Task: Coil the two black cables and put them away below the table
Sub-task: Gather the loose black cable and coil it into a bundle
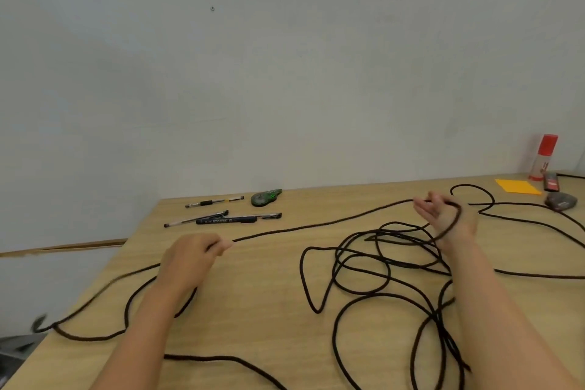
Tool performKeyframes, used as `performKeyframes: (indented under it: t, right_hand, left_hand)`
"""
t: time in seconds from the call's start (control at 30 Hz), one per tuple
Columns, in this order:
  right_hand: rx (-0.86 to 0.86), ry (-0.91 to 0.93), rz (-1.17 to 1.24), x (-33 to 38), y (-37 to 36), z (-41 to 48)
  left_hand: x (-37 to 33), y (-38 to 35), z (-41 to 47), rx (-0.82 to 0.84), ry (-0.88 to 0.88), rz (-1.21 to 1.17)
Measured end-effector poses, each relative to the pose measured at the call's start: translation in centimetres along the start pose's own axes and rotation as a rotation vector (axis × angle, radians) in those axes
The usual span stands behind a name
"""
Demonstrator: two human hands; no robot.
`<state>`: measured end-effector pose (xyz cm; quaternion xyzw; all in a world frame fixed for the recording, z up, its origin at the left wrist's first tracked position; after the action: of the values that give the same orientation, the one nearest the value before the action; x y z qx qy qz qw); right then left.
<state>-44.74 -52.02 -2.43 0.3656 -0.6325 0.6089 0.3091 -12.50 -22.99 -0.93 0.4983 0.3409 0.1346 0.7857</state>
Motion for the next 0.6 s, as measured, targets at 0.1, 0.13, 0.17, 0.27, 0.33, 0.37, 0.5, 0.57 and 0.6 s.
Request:
performKeyframes:
  t: [0.1, 0.13, 0.17, 0.27, 0.33, 0.37, 0.5, 0.57, 0.6]
  right_hand:
    - [0.141, -0.121, -0.889, -0.8, -0.3, 0.5]
    - [0.108, -0.077, -1.327, 0.1, -0.7, 0.1]
    - [0.033, 0.022, -1.571, 1.6, -2.0, -0.8]
    - [0.067, 0.476, -1.641, 3.4, -7.9, -5.5]
    - [0.545, 0.672, -1.5, 1.0, -13.0, -10.4]
    - [0.797, 0.636, -1.44, -0.9, -14.6, -12.6]
    - [1.151, 0.341, -1.519, -5.2, -15.0, -15.0]
    - [1.184, 0.301, -1.578, -5.4, -14.4, -14.0]
    - [1.178, 0.295, -1.605, -5.4, -14.2, -13.3]
  left_hand:
    - [-0.7, 1.1, 0.5, -0.119, 0.006, 0.052]
    - [-2.1, 1.1, 0.6, -0.146, -0.017, 0.094]
    - [-3.8, 0.9, 0.7, -0.155, -0.047, 0.132]
    - [-9.2, -1.0, 0.5, -0.124, -0.137, 0.158]
    - [-12.6, -2.3, 0.0, -0.095, -0.167, 0.115]
    - [-13.7, -2.6, -0.1, -0.078, -0.165, 0.069]
    - [-14.2, -3.5, 0.3, 0.101, -0.122, -0.275]
    - [-14.2, -3.6, 0.0, 0.199, -0.193, -0.337]
    - [-14.2, -3.6, -0.4, 0.232, -0.223, -0.335]
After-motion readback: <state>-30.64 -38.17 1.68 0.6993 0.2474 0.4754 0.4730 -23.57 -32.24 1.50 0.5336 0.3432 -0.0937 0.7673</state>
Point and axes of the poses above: each hand's wrist, its own z-axis towards the middle knuckle, its own y-axis out of the back of the hand, x = y × z, the point moved 7 cm from there along z, towards the middle knuckle, and after that the axes turned 3 degrees about y, right-handed, at the moved point
